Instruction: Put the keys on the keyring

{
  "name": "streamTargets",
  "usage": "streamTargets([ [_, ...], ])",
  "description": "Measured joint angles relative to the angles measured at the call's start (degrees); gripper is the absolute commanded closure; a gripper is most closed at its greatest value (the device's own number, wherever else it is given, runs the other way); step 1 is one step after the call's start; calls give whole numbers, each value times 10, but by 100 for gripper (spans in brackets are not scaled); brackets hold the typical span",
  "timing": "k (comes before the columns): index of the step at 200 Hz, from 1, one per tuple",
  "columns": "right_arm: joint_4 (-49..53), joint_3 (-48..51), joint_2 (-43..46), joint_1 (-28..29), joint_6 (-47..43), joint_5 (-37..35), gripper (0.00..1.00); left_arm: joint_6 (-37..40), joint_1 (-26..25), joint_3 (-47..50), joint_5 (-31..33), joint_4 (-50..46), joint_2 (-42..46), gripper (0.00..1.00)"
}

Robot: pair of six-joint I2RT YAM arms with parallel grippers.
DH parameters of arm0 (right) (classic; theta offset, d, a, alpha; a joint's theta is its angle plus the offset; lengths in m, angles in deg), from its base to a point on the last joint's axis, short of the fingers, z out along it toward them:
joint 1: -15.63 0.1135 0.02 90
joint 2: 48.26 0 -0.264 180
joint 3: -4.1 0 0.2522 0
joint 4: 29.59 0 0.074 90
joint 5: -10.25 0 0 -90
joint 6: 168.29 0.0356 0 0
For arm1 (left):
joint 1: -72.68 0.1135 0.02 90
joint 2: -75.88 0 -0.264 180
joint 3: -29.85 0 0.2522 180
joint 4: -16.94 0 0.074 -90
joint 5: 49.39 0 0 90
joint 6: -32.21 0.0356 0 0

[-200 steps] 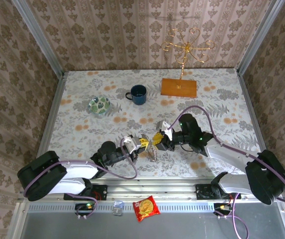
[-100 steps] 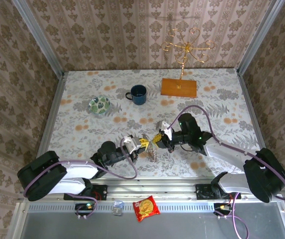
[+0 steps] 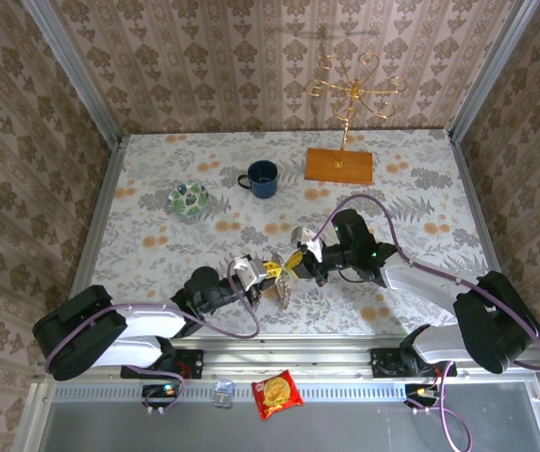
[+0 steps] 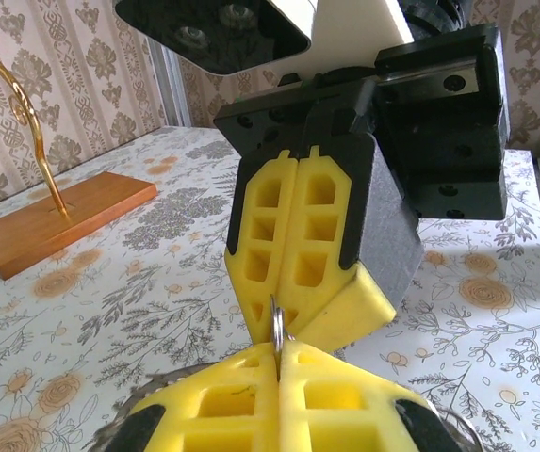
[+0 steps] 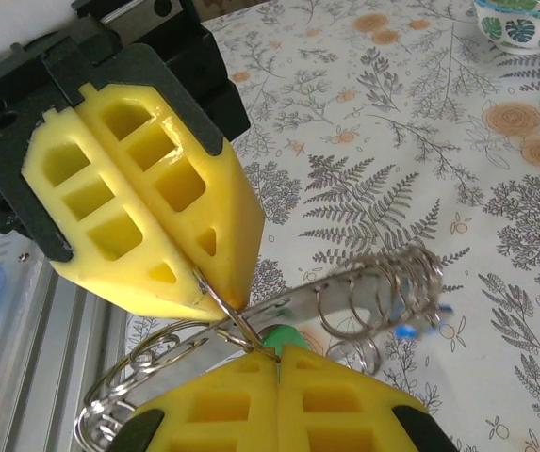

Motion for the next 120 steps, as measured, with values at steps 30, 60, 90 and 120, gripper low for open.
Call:
streamTargets([
  [30, 18, -9, -3, 8, -17, 0, 100, 0, 0, 0, -2, 1, 0, 100],
  [60, 23, -10, -2, 9, -27, -4, 77, 0, 0, 0, -4, 1, 0, 100],
  [90, 14, -1, 16, 8, -28, -15, 67, 0, 0, 0, -4, 2, 0, 100],
  [120, -9, 27, 41, 5, -19, -17, 66, 0, 0, 0, -4, 2, 0, 100],
])
